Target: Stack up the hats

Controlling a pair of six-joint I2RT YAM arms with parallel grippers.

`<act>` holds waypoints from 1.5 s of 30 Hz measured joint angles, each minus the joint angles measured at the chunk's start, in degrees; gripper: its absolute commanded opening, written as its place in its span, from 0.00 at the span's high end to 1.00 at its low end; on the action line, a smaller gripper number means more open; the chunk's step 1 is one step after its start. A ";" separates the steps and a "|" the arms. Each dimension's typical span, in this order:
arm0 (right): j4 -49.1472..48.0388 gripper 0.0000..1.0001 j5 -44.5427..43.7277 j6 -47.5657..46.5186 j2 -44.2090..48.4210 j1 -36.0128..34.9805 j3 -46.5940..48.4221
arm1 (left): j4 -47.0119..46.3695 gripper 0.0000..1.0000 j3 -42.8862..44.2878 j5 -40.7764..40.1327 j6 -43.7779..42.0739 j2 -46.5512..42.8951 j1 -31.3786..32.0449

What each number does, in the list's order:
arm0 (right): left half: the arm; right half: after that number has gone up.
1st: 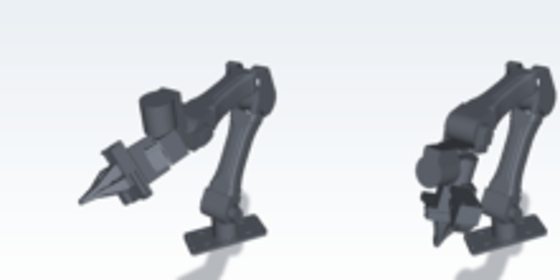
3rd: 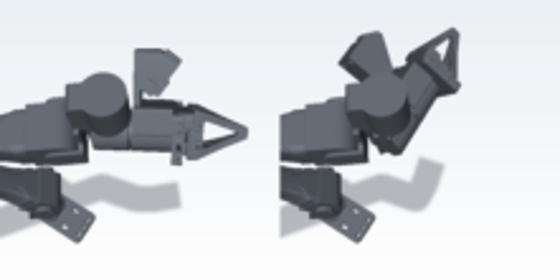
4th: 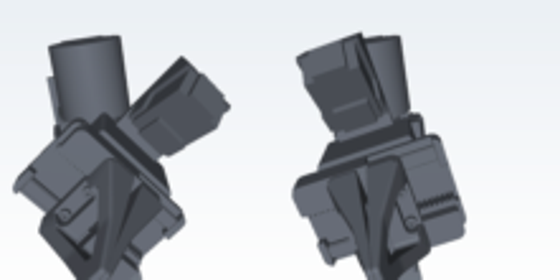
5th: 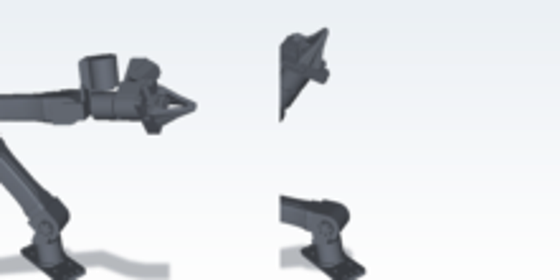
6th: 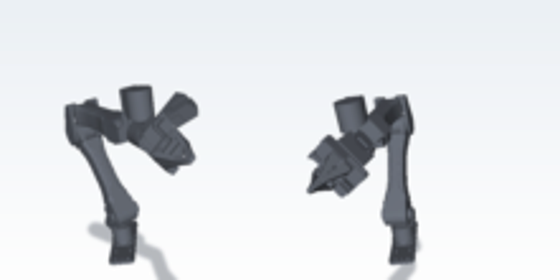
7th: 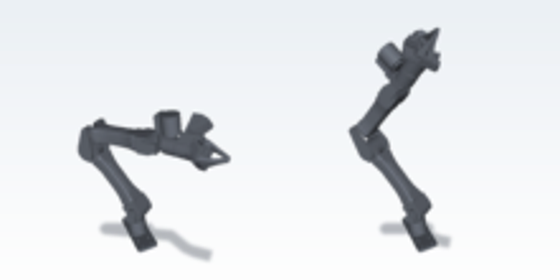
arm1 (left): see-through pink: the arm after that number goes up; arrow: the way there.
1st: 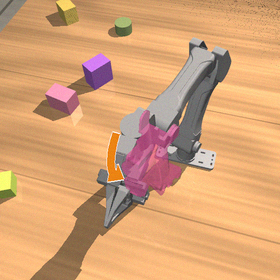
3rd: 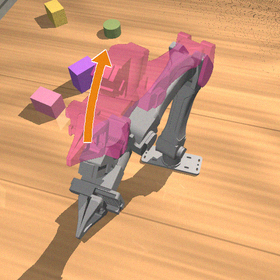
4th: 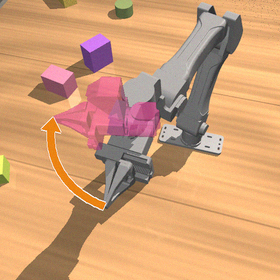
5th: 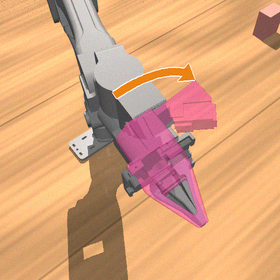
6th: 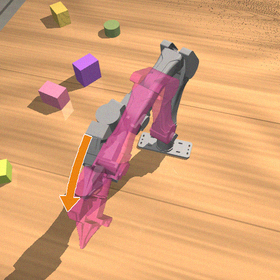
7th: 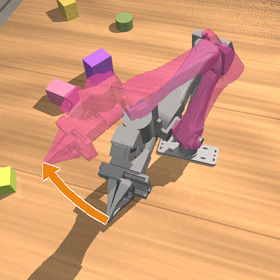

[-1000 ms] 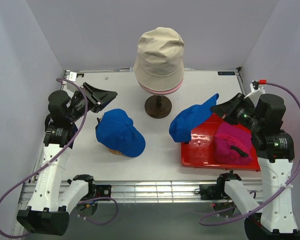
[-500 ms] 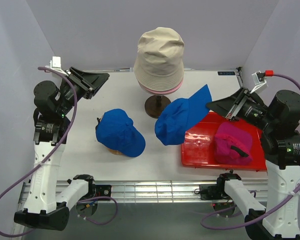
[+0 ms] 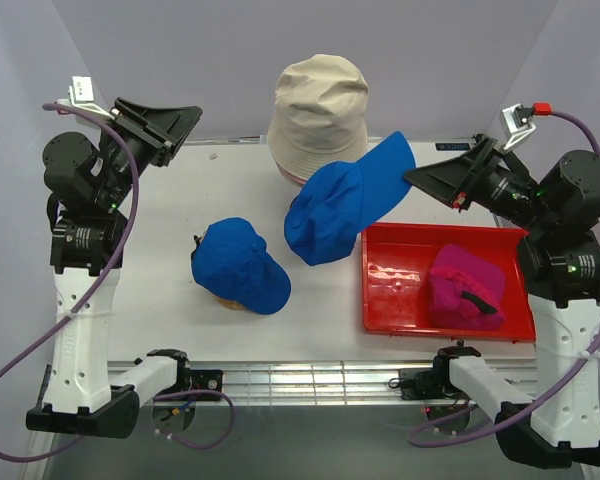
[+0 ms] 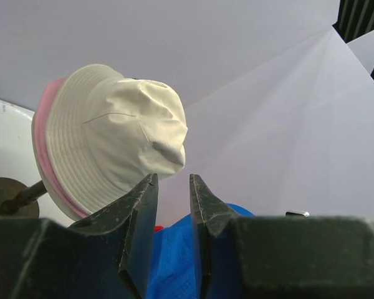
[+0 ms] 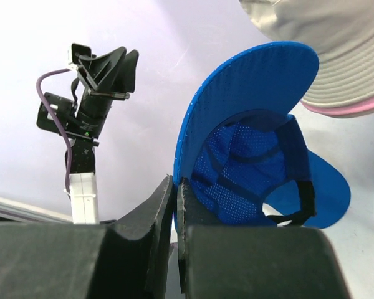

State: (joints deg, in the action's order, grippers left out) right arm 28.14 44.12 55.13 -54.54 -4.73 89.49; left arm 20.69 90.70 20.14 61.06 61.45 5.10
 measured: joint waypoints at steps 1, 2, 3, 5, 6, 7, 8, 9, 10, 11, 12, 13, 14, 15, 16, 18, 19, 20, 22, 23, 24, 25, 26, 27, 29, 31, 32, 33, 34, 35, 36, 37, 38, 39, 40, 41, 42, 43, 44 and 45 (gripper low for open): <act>-0.55 0.92 -0.24 0.22 -0.26 -1.40 0.02 | 0.04 0.63 0.33 -0.24 -0.17 0.48 0.00; -1.27 0.92 -1.79 0.48 -1.05 -3.98 0.07 | 0.22 0.63 0.57 -0.44 -0.26 0.98 0.00; -1.81 0.92 -2.89 0.63 -1.73 -6.78 0.22 | 0.33 0.63 0.66 -0.68 -0.44 1.49 0.00; -2.58 0.92 -7.15 0.76 -3.82 -15.08 0.74 | 0.63 0.63 0.81 -1.16 -0.72 2.43 0.00; -2.89 0.92 -9.07 0.61 -4.81 -18.53 0.92 | 0.79 0.63 0.87 -1.38 -0.92 2.91 0.00; -2.82 0.92 -11.74 0.22 -6.19 -23.43 1.27 | 0.98 0.62 0.87 -1.66 -1.11 3.32 0.00; -2.60 0.92 -13.70 -0.13 -7.41 -26.84 1.73 | 1.33 0.62 0.87 -1.92 -1.31 3.65 0.00; -2.45 0.92 -15.45 -0.42 -8.50 -29.57 2.27 | 1.64 0.62 0.92 -2.21 -1.62 3.91 0.00; -2.47 0.92 -16.87 -0.63 -9.42 -31.45 2.84 | 1.97 0.61 0.98 -2.49 -1.88 4.13 0.00; -2.49 0.92 -18.32 -0.79 -10.16 -32.50 3.43 | 2.45 0.61 1.33 -2.82 -2.16 4.39 0.00; -2.58 0.92 -19.52 -0.94 -10.62 -33.18 3.96 | 2.69 0.61 1.73 -3.08 -2.34 4.59 0.00; -2.82 0.92 -20.98 -1.09 -11.13 -34.16 4.61 | 2.84 0.61 2.21 -3.34 -2.64 4.81 0.00; -3.48 0.92 -22.49 -1.18 -11.45 -34.91 5.03 | 2.86 0.61 2.60 -3.63 -2.89 4.87 0.00; -4.66 0.92 -24.48 -1.29 -11.47 -36.04 5.03 | 2.89 0.61 2.93 -3.93 -3.13 4.87 0.00; -5.51 0.92 -25.64 -1.29 -11.45 -36.96 4.87 | 2.89 0.61 3.28 -4.28 -3.32 4.87 0.00; -9.88 0.92 -29.20 -1.14 -10.75 -39.74 2.78 | 2.89 0.61 4.11 -4.81 -3.69 4.92 0.00; -11.06 0.92 -30.51 -1.03 -10.49 -40.85 1.86 | 2.91 0.61 4.61 -5.07 -3.87 5.03 0.00; -12.63 0.92 -32.20 -0.94 -10.32 -42.14 0.74 | 2.95 0.61 5.20 -5.31 -4.07 5.25 0.00; -16.04 0.92 -35.85 -0.85 -10.36 -45.13 -1.46 | 3.37 0.61 6.86 -5.84 -4.39 6.05 0.00; -17.16 0.92 -37.48 -0.87 -10.78 -46.47 -2.25 | 3.69 0.61 8.13 -6.03 -4.74 6.78 0.00; -17.94 0.92 -39.32 -0.94 -11.45 -47.98 -2.47 | 3.91 0.61 9.38 -6.23 -5.18 7.52 0.00; -18.95 0.92 -41.35 -1.14 -12.52 -49.68 -2.45 | 4.26 0.61 10.45 -6.43 -5.60 8.17 0.00; -19.91 0.92 -43.34 -1.57 -13.70 -51.17 -2.29 | 4.74 0.61 11.32 -6.86 -5.99 8.68 0.00; -20.59 0.92 -45.18 -2.05 -15.02 -52.78 -2.01 | 4.92 0.61 11.72 -7.30 -6.47 8.92 0.00; -20.98 0.92 -49.00 -3.41 -18.01 -55.69 -0.70 | 5.60 0.60 11.80 -8.13 -7.28 8.83 0.00; -21.11 0.92 -52.04 -4.72 -20.70 -57.81 0.63 | 6.45 0.59 11.80 -9.03 -8.11 8.44 0.00; -21.16 0.92 -53.35 -5.31 -21.77 -58.62 1.20 | 6.75 0.59 11.80 -9.40 -8.48 8.15 0.00; -21.24 0.92 -54.62 -5.92 -22.53 -59.19 1.53 | 7.08 0.58 11.80 -9.84 -8.81 7.82 0.00; -21.42 0.92 -56.04 -6.36 -22.91 -59.67 1.57 | 7.39 0.57 11.80 -10.25 -9.27 7.39 0.00; -21.55 0.92 -57.13 -6.71 -23.10 -59.93 1.57 | 7.65 0.55 11.80 -10.69 -9.66 6.91 0.00; -22.03 0.92 -58.36 -7.17 -23.21 -60.19 1.57 | 7.82 0.54 11.80 -11.06 -10.10 6.47 0.00; -22.60 0.92 -59.34 -7.50 -23.32 -60.28 1.57 | 8.04 0.52 11.80 -11.65 -10.64 5.81 0.00; -23.23 0.92 -60.24 -7.74 -23.37 -60.30 1.68 | 8.17 0.51 11.80 -12.11 -11.02 5.22 0.00; -23.23 0.92 -60.98 -7.89 -23.74 -60.46 2.40 | 8.33 0.51 11.85 -12.59 -11.37 4.66 0.00; -23.37 0.92 -61.79 -8.20 -24.65 -60.59 3.87 | 8.76 0.51 12.13 -13.05 -11.74 4.20 0.00; -23.30 0.92 -62.45 -8.55 -25.73 -60.63 5.70 | 8.98 0.50 12.57 -13.40 -12.07 3.89 0.00; -23.37 0.92 -62.84 -8.92 -26.93 -60.72 7.58 | 9.14 0.50 13.11 -13.68 -12.28 3.65 0.00; -23.47 0.92 -63.47 -9.31 -28.68 -60.87 10.25 | 9.29 0.50 13.77 -13.86 -12.57 3.50 0.00; -23.63 0.92 -63.73 -9.60 -29.99 -61.05 12.35 | 9.27 0.50 14.10 -14.01 -12.63 3.37 0.00; -23.61 0.92 -64.02 -9.94 -31.12 -61.27 14.05 | 9.29 0.49 14.38 -14.23 -12.79 3.17 0.00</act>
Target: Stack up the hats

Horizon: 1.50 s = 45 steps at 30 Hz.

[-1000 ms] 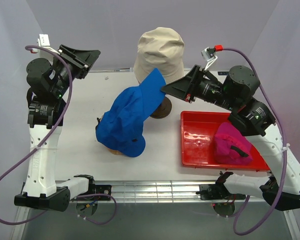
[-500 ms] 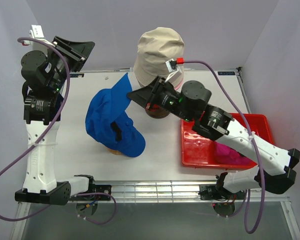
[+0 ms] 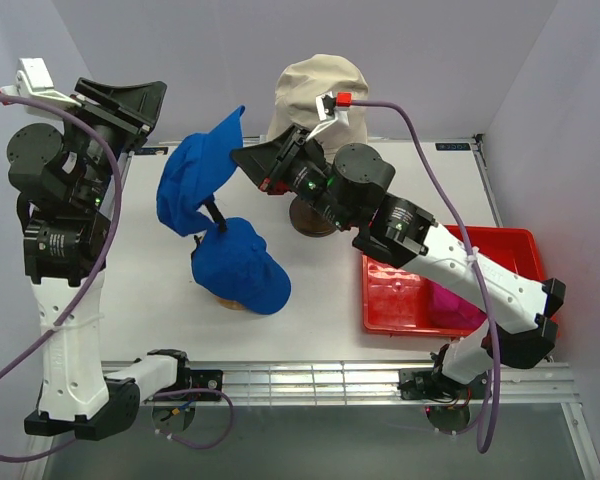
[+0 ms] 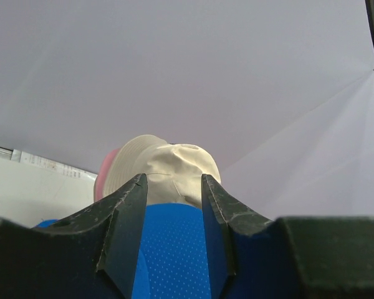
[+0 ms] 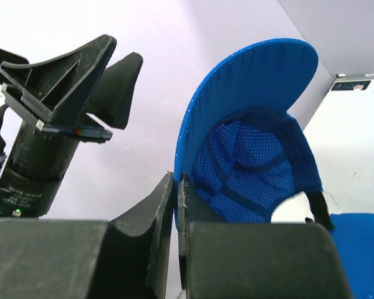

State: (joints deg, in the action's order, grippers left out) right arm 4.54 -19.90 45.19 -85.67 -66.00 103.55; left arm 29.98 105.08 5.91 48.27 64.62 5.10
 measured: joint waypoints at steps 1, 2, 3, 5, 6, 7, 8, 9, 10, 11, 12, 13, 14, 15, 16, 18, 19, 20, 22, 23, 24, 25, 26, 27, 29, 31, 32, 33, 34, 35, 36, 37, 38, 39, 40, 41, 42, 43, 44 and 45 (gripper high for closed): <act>-0.02 0.92 -0.33 -0.39 -0.81 -0.17 1.14 | -0.02 0.49 0.09 -0.22 -0.13 -0.28 0.00; -0.07 0.92 -0.72 -0.70 -1.36 -0.35 1.75 | 0.04 0.49 0.09 -0.44 -0.24 -0.57 0.00; -0.09 0.92 -1.01 -0.85 -1.57 -0.46 1.86 | 0.04 0.48 0.07 -0.55 -0.28 -0.74 0.00; -0.04 0.92 -1.70 -1.29 -1.97 -0.52 1.81 | -0.02 0.47 -0.13 -0.63 -0.33 -1.18 0.00; -0.24 0.92 -2.14 -1.57 -2.03 -0.55 1.49 | -0.17 0.47 -0.57 -0.63 -0.31 -1.53 0.00; -1.01 0.92 -2.58 -1.86 -2.01 -0.57 0.74 | -0.44 0.47 -1.29 -0.63 -0.24 -1.99 0.00; -2.01 0.92 -3.02 -2.14 -1.90 -0.57 -0.26 | -0.90 0.46 -2.38 -0.63 -0.20 -2.64 0.00; -3.04 0.92 -3.45 -2.27 -1.75 -0.57 -1.44 | -1.09 0.46 -3.39 -0.61 -0.15 -3.26 0.00; -4.02 0.92 -3.91 -2.34 -1.60 -0.57 -2.78 | -1.33 0.46 -4.39 -0.59 0.02 -3.82 0.00; -5.31 0.92 -4.24 -2.34 -1.38 -0.57 -4.44 | -1.46 0.46 -5.14 -0.52 0.13 -4.24 0.00; -6.19 0.92 -4.57 -2.29 -1.11 -0.57 -6.12 | -1.51 0.46 -5.57 -0.48 0.22 -4.42 0.00; -7.48 0.92 -4.87 -2.25 -0.85 -0.55 -8.02 | -1.75 0.46 -5.86 -0.39 0.24 -4.48 0.00; -8.44 0.92 -5.27 -2.16 -0.55 -0.52 -10.03 | -1.90 0.46 -6.12 -0.35 0.26 -4.48 0.00; -9.38 0.92 -5.53 -2.08 -0.24 -0.55 -11.98 | -1.97 0.46 -6.34 -0.31 0.28 -4.46 0.00; -9.97 0.92 -5.77 -1.95 -0.07 -0.57 -13.68 | -2.03 0.46 -6.54 -0.20 0.31 -4.46 0.00; -11.43 0.92 -6.21 -1.70 0.07 -0.57 -16.50 | -2.12 0.46 -7.02 -0.04 0.39 -4.46 0.00; -11.96 0.92 -6.40 -1.57 0.07 -0.57 -17.55 | -2.14 0.46 -7.13 0.07 0.42 -4.46 0.00; -12.66 0.92 -6.64 -1.40 0.11 -0.57 -18.51 | -2.10 0.46 -7.15 0.11 0.42 -4.46 0.00; -13.73 0.92 -6.95 -1.01 0.48 -0.57 -20.02 | -2.14 0.46 -7.15 0.31 0.42 -4.46 0.00; -14.29 0.92 -6.99 -0.79 0.76 -0.57 -20.68 | -2.16 0.46 -7.15 0.37 0.44 -4.48 0.00; -15.21 0.92 -7.06 -0.61 1.11 -0.57 -21.42 | -2.16 0.46 -7.15 0.55 0.44 -4.48 0.00; -15.78 0.92 -7.04 -0.52 1.31 -0.57 -21.68 | -2.16 0.46 -7.15 0.66 0.46 -4.48 0.00; -16.33 0.92 -7.02 -0.48 1.38 -0.57 -21.70 | -2.16 0.45 -7.15 0.76 0.48 -4.46 0.00; -16.81 0.92 -6.97 -0.46 1.33 -0.57 -21.46 | -2.16 0.45 -7.15 0.87 0.61 -4.44 0.00; -16.59 0.92 -6.95 -0.61 0.63 -0.63 -19.50 | -2.14 0.45 -7.10 0.92 0.61 -4.39 0.00; -16.70 0.92 -6.93 -0.85 -0.37 -0.83 -16.79 | -1.90 0.45 -6.84 0.90 0.42 -4.35 0.00; -16.79 0.92 -6.93 -0.94 -0.55 -0.92 -15.89 | -1.70 0.45 -6.40 0.90 0.24 -4.20 0.00; -17.05 0.92 -6.93 -1.09 -0.57 -0.94 -15.39 | -1.42 0.45 -5.75 0.85 0.00 -4.00 0.00; -17.31 0.92 -6.93 -1.25 -0.57 -0.98 -15.08 | -1.03 0.44 -4.90 0.72 -0.37 -3.78 0.00; -17.66 0.92 -6.91 -1.33 -0.57 -1.05 -14.95 | -0.63 0.44 -3.98 0.57 -0.79 -3.58 0.00; -17.84 0.92 -6.82 -1.49 -0.70 -1.14 -14.82 | -0.39 0.44 -3.26 0.42 -1.22 -3.52 0.00; -18.05 0.92 -6.69 -1.66 -0.92 -1.16 -14.64 | -0.31 0.43 -2.86 0.22 -1.60 -3.58 0.00; -17.90 0.92 -6.40 -1.77 -1.42 -1.16 -14.05 | -0.20 0.43 -2.47 -0.20 -2.16 -3.91 0.00; -17.86 0.92 -6.03 -1.86 -2.16 -1.16 -13.22 | 0.00 0.42 -2.29 -0.61 -2.62 -4.22 0.00; -17.86 0.92 -5.73 -1.90 -3.02 -1.14 -12.33 | 0.20 0.42 -2.23 -1.11 -3.37 -4.74 0.00; -17.84 0.92 -5.35 -1.92 -3.85 -1.16 -11.63 | 0.35 0.41 -2.21 -1.60 -3.82 -5.22 0.00; -17.81 0.92 -5.11 -1.90 -4.42 -1.16 -11.39 | 0.63 0.41 -2.21 -2.36 -4.39 -5.84 0.00; -17.57 0.92 -4.98 -1.90 -4.76 -1.18 -11.39 | 0.98 0.40 -2.21 -3.21 -4.92 -6.56 0.00; -17.38 0.92 -4.85 -1.90 -5.14 -1.20 -11.39 | 1.31 0.39 -2.19 -4.09 -5.49 -7.34 0.00; -17.31 0.92 -4.81 -1.90 -5.49 -1.20 -11.39 | 1.55 0.39 -2.14 -4.83 -5.92 -8.15 0.00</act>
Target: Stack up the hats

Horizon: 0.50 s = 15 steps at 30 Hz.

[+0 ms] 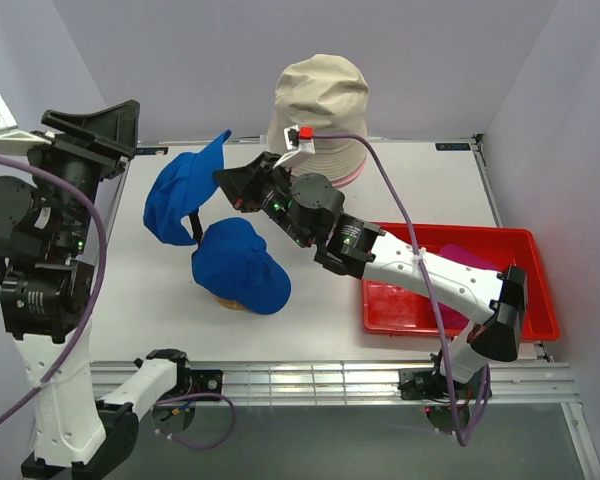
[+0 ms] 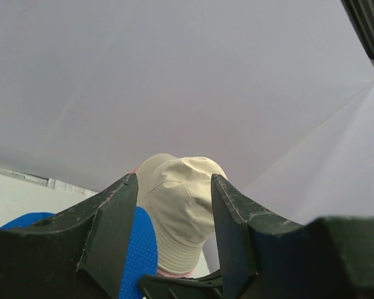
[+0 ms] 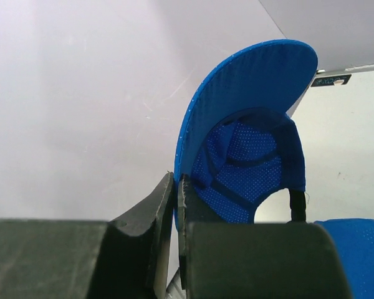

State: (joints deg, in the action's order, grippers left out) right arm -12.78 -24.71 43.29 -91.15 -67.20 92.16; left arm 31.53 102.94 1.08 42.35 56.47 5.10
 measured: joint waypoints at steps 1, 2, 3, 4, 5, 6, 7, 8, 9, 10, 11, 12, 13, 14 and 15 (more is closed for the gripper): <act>0.15 0.92 0.04 0.00 -0.26 0.00 0.00 | 0.26 0.39 0.15 -0.72 -0.42 -0.63 0.00; 0.39 0.92 0.04 0.00 -0.50 0.00 0.00 | 0.52 0.39 0.37 -1.22 -0.81 -1.25 0.00; 0.57 0.92 0.02 0.00 -0.70 0.00 0.00 | 0.74 0.39 0.66 -1.73 -1.14 -1.79 0.00; 0.72 0.92 0.00 0.04 -0.81 0.00 -0.02 | 0.85 0.39 0.92 -2.08 -1.40 -2.27 0.00; 0.72 0.92 -0.02 0.07 -0.83 0.00 -0.22 | 0.92 0.39 1.16 -2.27 -1.57 -2.64 0.00; 0.15 0.92 -0.22 0.13 -0.57 0.00 -1.03 | 0.96 0.38 1.31 -2.38 -1.77 -2.97 0.00; -0.37 0.92 -0.46 0.24 0.04 0.00 -2.43 | 0.98 0.39 1.38 -2.45 -1.92 -3.17 0.00; -0.83 0.92 -0.83 0.44 0.87 0.00 -4.17 | 1.01 0.39 1.38 -2.47 -2.03 -3.28 0.00; -1.27 0.92 -1.09 0.63 1.88 0.00 -6.16 | 1.05 0.38 1.36 -2.47 -2.05 -3.28 0.00; -1.53 0.92 -1.36 0.90 2.86 -0.02 -8.04 | 1.01 0.39 1.22 -2.43 -2.05 -3.26 0.00; -1.68 0.92 -1.75 1.27 4.15 -0.02 -10.36 | 1.03 0.38 0.85 -2.38 -2.05 -3.23 0.00; -2.10 0.92 -2.08 1.64 5.38 -0.04 -12.46 | 1.05 0.38 0.42 -2.34 -2.03 -3.23 0.00; -2.62 0.92 -2.32 2.12 6.60 -0.07 -14.62 | 0.98 0.39 -0.11 -2.21 -1.99 -3.19 0.00; -3.56 0.92 -2.60 2.78 7.98 -0.11 -17.00 | 1.01 0.39 -0.66 -2.10 -1.92 -3.19 0.00; -4.31 0.92 -3.23 3.39 9.62 -0.31 -19.67 | 1.03 0.38 -1.46 -2.01 -1.81 -3.17 0.00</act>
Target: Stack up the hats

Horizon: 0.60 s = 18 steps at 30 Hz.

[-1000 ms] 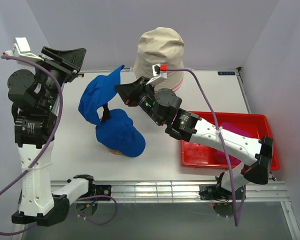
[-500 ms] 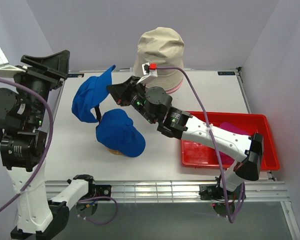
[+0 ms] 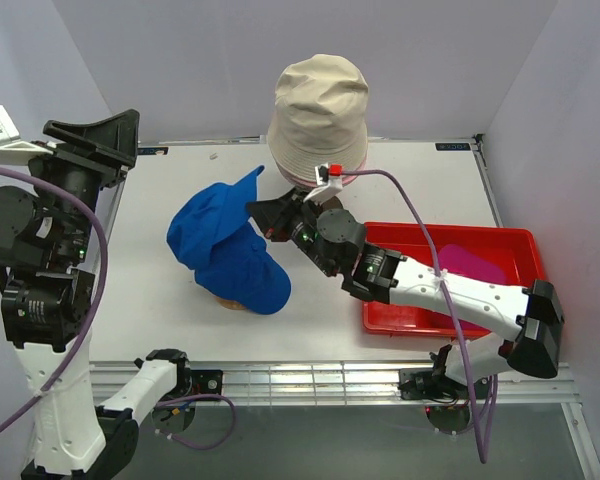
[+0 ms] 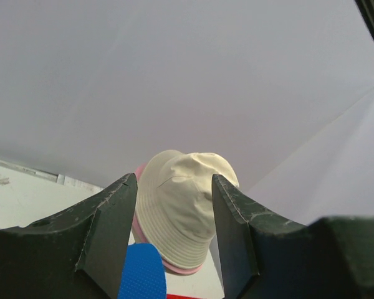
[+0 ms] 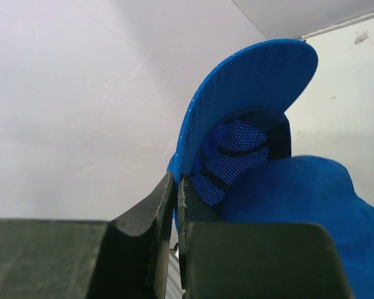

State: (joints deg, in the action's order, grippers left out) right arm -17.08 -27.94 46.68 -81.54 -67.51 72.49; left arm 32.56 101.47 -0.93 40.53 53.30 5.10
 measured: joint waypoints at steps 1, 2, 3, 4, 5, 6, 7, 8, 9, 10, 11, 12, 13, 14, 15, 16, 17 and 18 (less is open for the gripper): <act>-0.83 0.92 -0.59 0.70 1.27 -0.22 -2.12 | -0.04 0.38 -0.66 0.26 0.15 0.07 0.00; -1.51 0.92 -1.31 1.16 2.47 -0.59 -4.15 | -0.02 0.39 -1.22 0.63 0.31 0.15 0.00; -2.40 0.92 -2.08 1.60 3.50 -1.07 -5.99 | 0.00 0.39 -1.75 1.03 0.44 0.28 0.00; -3.17 0.92 -2.86 2.05 4.42 -1.60 -7.72 | -0.02 0.39 -2.19 1.46 0.63 0.50 0.00; -4.04 0.92 -3.65 2.45 5.29 -2.12 -9.35 | -0.07 0.39 -2.58 1.86 0.72 0.66 0.00; -4.79 0.92 -4.31 2.86 6.08 -2.54 -10.86 | -0.15 0.39 -3.08 2.23 0.85 0.79 0.00; -5.64 0.92 -4.96 3.28 6.80 -2.91 -12.46 | -0.22 0.39 -3.67 2.62 0.96 0.83 0.00; -6.49 0.92 -5.57 3.85 7.61 -3.26 -14.08 | -0.31 0.39 -4.37 3.04 1.11 0.85 0.00; -7.08 0.92 -6.03 4.22 8.24 -3.50 -15.41 | -0.66 0.39 -5.31 3.45 1.29 0.76 0.00; -7.78 0.92 -6.62 4.85 9.07 -3.72 -17.11 | -0.70 0.39 -6.05 3.76 1.38 0.66 0.00; -8.70 0.92 -7.06 5.53 9.81 -3.85 -18.67 | -0.92 0.39 -7.08 4.20 1.64 0.52 0.00; -9.31 0.92 -7.58 6.19 10.58 -3.87 -20.31 | -1.49 0.39 -8.50 4.74 1.95 0.39 0.00; -9.88 0.92 -8.02 7.02 11.28 -3.89 -21.79 | -1.84 0.39 -9.86 5.11 2.19 0.13 0.00; -10.29 0.92 -8.41 7.85 11.93 -3.89 -23.26 | -1.92 0.39 -11.17 5.55 2.45 -0.04 0.00; -10.88 0.92 -8.72 8.68 12.59 -3.89 -24.68 | -2.36 0.40 -12.63 6.10 2.80 -0.17 0.00; -11.37 0.92 -9.14 9.46 13.20 -3.89 -26.08 | -2.62 0.40 -13.79 6.49 3.04 -0.24 0.00; -11.65 0.92 -9.49 10.23 13.79 -3.89 -27.26 | -2.78 0.41 -15.19 6.97 3.32 -0.28 0.00; -11.87 0.92 -9.70 10.91 14.23 -3.89 -28.22 | -2.91 0.41 -16.39 7.61 3.61 -0.26 0.00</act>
State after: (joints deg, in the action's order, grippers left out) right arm -28.95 -37.65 57.58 -67.31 -71.40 44.27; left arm 29.65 85.08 6.68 44.14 53.04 5.10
